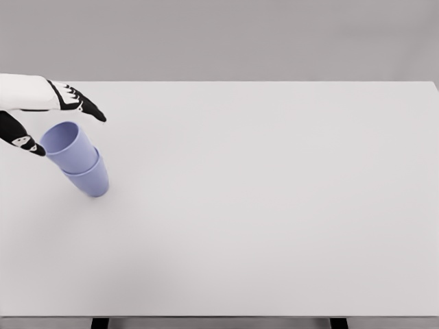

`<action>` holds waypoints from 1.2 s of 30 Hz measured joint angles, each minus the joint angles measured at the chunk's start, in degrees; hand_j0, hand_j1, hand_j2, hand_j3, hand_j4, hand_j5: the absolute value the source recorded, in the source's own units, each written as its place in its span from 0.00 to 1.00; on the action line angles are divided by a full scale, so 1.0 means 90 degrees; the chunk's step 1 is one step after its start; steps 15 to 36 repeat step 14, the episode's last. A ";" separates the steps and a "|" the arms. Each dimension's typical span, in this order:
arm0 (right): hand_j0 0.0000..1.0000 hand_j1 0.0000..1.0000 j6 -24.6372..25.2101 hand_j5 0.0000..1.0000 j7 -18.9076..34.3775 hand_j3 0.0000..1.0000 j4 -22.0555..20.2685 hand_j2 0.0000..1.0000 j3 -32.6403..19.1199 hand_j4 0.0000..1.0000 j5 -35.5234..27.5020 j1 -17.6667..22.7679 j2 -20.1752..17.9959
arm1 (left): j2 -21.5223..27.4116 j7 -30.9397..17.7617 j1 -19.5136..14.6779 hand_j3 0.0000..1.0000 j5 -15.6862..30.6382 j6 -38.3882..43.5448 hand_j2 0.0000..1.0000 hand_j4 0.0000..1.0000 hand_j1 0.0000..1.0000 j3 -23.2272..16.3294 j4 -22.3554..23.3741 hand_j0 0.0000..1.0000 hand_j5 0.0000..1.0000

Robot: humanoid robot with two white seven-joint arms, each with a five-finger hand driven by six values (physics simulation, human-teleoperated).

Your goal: Place the right cup on the left cup with left arm

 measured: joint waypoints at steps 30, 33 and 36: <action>1.00 1.00 0.0001 1.00 0.0000 1.00 -0.0003 1.00 0.0001 1.00 0.0000 0.0000 0.0000 | -0.1230 0.0000 0.0146 1.00 0.1307 0.0001 1.00 1.00 1.00 0.0822 -0.1143 1.00 1.00; 1.00 1.00 0.0001 1.00 0.0000 1.00 -0.0003 1.00 0.0001 1.00 0.0000 0.0000 0.0000 | -0.1230 0.0000 0.0146 1.00 0.1307 0.0001 1.00 1.00 1.00 0.0822 -0.1143 1.00 1.00; 1.00 1.00 0.0001 1.00 0.0000 1.00 -0.0003 1.00 0.0001 1.00 0.0000 0.0000 0.0000 | -0.1230 0.0000 0.0146 1.00 0.1307 0.0001 1.00 1.00 1.00 0.0822 -0.1143 1.00 1.00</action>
